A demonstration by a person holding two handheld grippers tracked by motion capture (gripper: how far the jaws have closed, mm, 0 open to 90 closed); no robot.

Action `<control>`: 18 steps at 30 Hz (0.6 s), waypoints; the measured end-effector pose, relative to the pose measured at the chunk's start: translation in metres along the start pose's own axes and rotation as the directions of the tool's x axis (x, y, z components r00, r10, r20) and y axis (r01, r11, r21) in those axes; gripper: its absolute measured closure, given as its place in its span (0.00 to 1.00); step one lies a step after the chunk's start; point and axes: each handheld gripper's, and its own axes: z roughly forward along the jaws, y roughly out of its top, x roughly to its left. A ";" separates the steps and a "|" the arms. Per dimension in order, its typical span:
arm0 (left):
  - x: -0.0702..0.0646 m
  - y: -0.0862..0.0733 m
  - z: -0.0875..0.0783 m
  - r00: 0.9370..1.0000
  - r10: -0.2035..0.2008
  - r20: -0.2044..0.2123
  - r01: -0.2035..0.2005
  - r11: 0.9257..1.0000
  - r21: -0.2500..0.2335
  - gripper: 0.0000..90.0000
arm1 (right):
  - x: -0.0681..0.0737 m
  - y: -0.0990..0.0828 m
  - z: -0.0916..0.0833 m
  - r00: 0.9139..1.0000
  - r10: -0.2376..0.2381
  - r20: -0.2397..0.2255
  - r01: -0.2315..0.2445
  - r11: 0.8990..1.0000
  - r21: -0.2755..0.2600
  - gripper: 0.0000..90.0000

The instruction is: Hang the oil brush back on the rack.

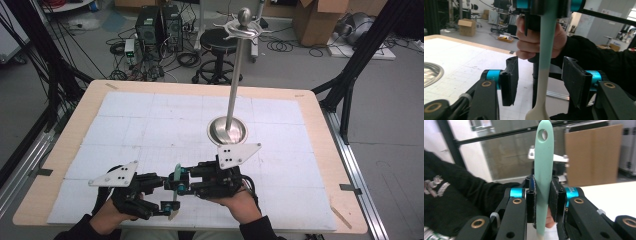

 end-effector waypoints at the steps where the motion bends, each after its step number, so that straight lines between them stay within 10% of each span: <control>1: 0.000 0.000 0.000 1.000 -0.002 0.017 0.002 1.000 -0.002 0.60 | 0.000 0.000 0.001 1.000 0.000 -0.007 0.000 1.000 0.000 0.87; 18: -0.003 -0.002 0.001 0.994 0.030 0.105 -0.031 0.999 0.009 0.85 | 0.001 -0.001 0.005 0.995 -0.004 -0.095 0.004 1.000 -0.001 0.87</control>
